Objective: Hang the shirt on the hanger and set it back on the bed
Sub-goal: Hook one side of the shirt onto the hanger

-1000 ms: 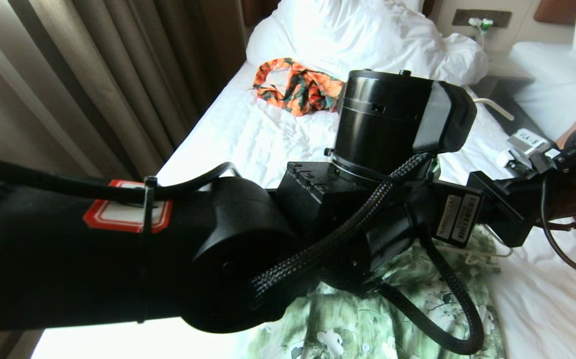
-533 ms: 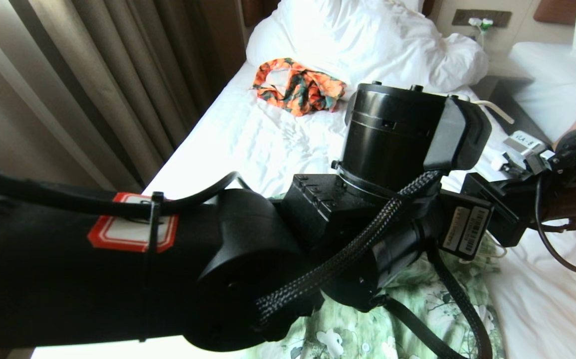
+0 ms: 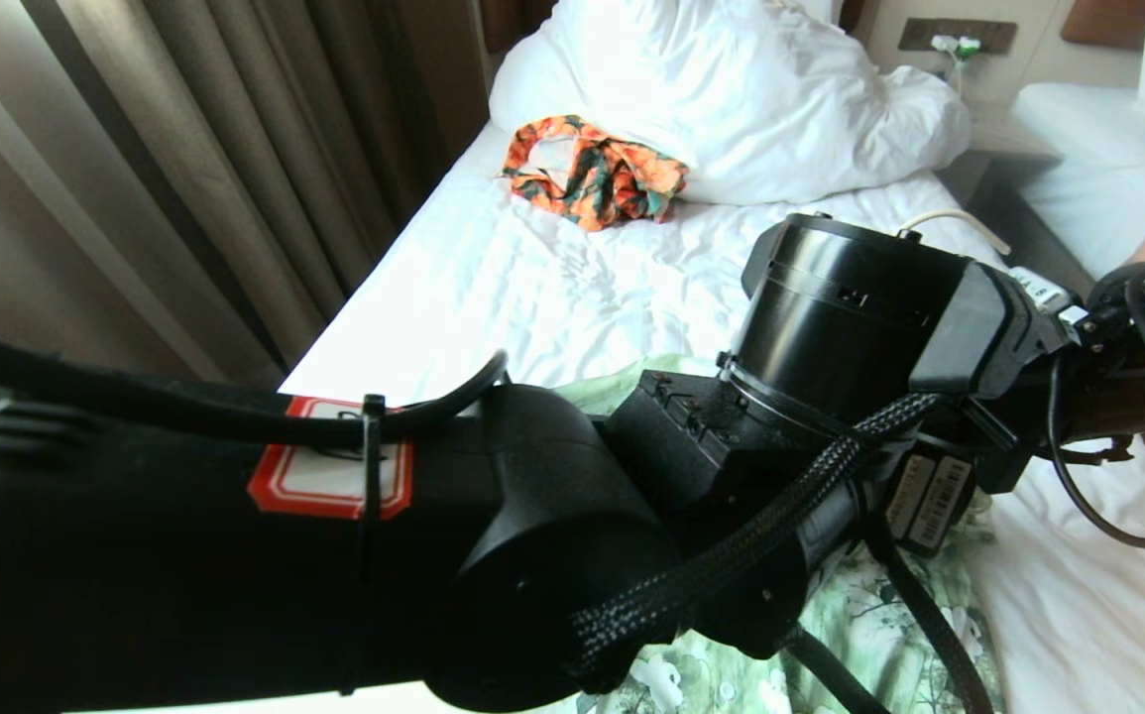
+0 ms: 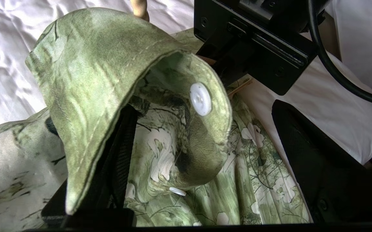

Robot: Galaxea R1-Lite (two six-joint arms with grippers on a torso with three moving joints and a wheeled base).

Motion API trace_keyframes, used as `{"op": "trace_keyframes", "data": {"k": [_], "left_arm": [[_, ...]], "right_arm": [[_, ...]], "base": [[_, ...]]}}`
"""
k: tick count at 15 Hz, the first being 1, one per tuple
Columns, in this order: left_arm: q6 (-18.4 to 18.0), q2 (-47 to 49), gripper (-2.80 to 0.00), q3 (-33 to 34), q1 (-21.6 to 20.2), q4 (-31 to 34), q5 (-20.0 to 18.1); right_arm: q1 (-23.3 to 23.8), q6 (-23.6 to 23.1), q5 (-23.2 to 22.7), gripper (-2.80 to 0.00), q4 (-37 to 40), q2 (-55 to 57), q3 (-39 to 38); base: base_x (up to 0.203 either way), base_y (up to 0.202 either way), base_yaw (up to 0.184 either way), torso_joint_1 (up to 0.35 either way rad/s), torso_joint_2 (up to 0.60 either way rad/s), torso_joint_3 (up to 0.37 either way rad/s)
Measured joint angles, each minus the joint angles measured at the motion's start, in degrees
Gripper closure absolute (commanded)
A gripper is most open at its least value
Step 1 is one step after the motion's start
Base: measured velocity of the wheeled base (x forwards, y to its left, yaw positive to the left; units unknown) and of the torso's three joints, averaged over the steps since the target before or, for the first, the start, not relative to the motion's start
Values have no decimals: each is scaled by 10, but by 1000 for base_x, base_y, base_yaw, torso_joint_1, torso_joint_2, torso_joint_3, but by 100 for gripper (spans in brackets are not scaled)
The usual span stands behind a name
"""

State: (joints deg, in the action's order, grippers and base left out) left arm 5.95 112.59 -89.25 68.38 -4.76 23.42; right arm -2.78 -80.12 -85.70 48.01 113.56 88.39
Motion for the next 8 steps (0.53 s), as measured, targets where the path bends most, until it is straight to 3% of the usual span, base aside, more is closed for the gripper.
{"op": "trace_keyframes", "data": {"k": [4,8], "left_arm": [[29,-1,-280,17,31,38,2],[33,-6,-280,54,50,38,2]], "right_arm": [[-1,0,0,0,0,-3,3],[-2,1,0,0,1,-9,11]], "base": [[0,0,0,0,0,0],[0,0,0,0,0,0]]}}
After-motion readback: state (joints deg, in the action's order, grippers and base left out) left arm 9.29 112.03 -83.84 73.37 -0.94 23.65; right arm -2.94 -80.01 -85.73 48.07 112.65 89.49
